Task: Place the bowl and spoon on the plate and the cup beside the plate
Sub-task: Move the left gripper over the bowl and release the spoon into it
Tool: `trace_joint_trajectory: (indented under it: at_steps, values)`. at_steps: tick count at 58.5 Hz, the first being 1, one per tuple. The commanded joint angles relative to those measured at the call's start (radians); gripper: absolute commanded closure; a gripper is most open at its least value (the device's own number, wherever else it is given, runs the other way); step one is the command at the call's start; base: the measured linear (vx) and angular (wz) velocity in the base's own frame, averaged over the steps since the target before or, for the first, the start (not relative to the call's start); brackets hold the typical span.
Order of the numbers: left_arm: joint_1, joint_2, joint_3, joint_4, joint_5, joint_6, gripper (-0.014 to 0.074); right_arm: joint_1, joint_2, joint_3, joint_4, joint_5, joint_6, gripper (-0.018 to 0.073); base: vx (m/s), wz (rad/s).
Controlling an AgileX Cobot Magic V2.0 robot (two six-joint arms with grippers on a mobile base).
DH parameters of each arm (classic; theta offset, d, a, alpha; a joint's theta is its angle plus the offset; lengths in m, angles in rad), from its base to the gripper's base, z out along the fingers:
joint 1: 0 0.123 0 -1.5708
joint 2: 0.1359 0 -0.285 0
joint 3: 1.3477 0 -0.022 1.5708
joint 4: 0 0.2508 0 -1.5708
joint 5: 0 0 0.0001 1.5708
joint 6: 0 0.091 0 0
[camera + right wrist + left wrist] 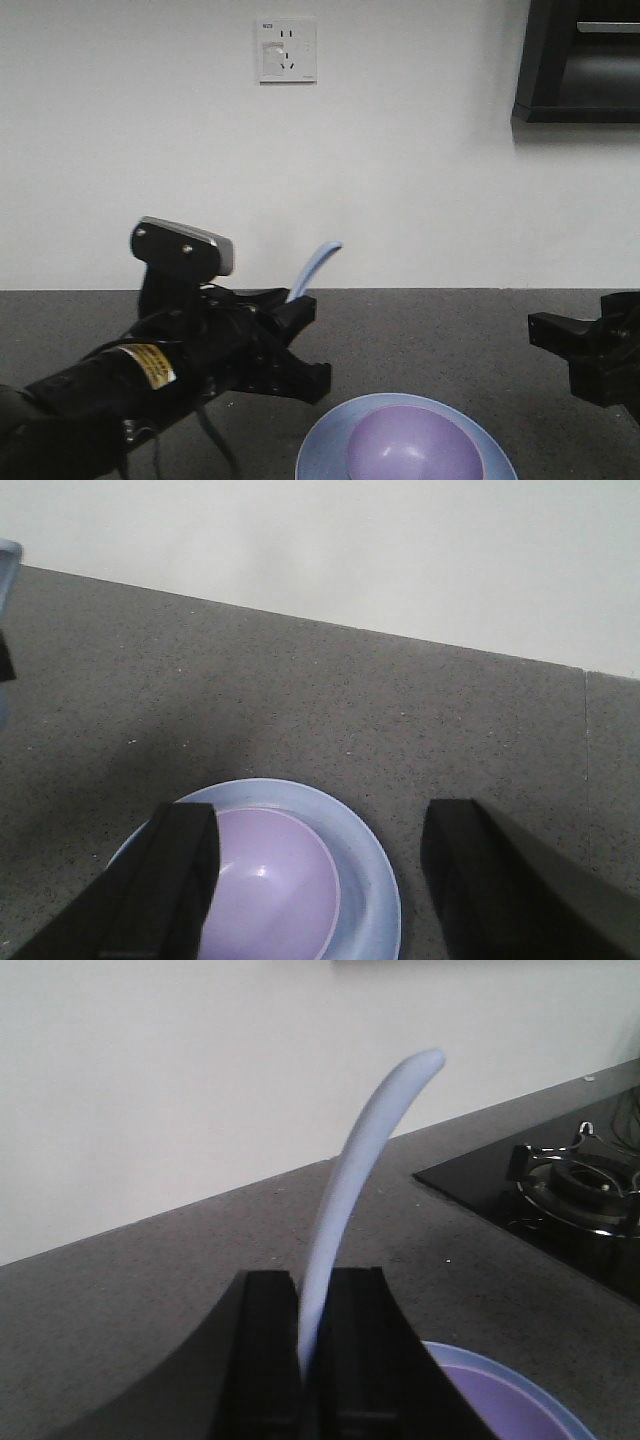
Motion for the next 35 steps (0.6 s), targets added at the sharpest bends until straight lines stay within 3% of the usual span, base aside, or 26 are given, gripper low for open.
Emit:
trace_joint_trajectory:
  at_steps: [1,20,35]
  values:
    - [-0.043,0.021,-0.058,-0.008,-0.132,-0.002,0.0589,-0.002,-0.015,-0.027,0.010,-0.085,-0.002,0.0054,0.00,0.00]
    - [-0.145,0.209,-0.117,-0.008,-0.293,-0.014,0.0557,-0.002,-0.015,-0.027,0.007,-0.081,-0.002,0.0054,0.00,0.00]
    - [-0.162,0.300,-0.117,-0.008,-0.358,-0.141,0.0400,-0.002,-0.015,-0.027,0.002,-0.081,-0.002,0.0054,0.00,0.00]
